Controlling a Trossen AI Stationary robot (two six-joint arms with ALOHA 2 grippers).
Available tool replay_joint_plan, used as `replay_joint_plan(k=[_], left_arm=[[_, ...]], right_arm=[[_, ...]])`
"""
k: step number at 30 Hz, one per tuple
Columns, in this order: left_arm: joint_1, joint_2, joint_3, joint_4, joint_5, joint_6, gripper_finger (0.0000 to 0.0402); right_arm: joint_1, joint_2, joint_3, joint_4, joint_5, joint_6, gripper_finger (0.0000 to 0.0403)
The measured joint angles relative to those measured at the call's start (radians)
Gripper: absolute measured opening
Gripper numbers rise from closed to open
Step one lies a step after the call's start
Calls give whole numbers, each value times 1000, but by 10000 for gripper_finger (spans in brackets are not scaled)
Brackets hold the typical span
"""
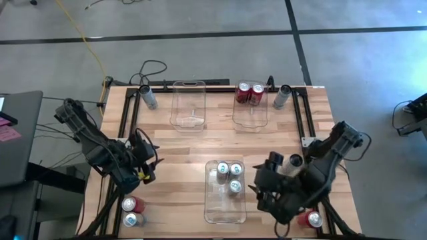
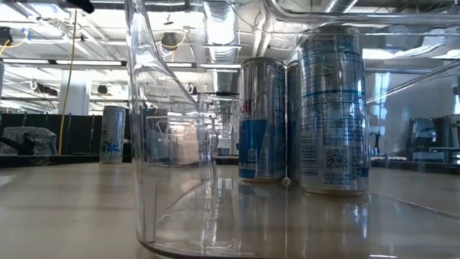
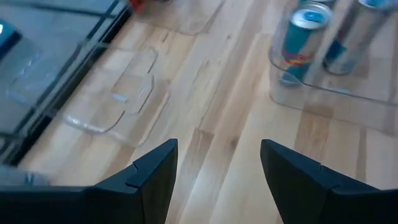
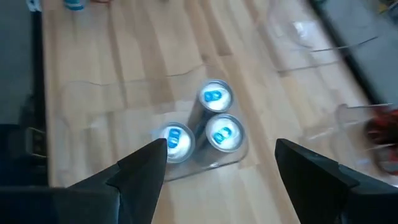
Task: Sort soda cans
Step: Put the blue soda can into the bottom transparent bin
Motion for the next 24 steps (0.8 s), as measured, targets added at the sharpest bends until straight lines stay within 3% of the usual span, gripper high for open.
replay_joint_plan(k=[10,14,19,24], left_arm=[[8,116,0,148,-26,178,223],[9,179,0,294,-81,347,223],[30,235,6,464,-80,565,223],[62,217,67,447,-12,453,223]], right_arm=[[110,3,-122,-146,155,351,315],[155,4,-154,-141,234,418,315],[164,5,-159,-76,404,379,315],[128,5,-159,-38,533,263,315]])
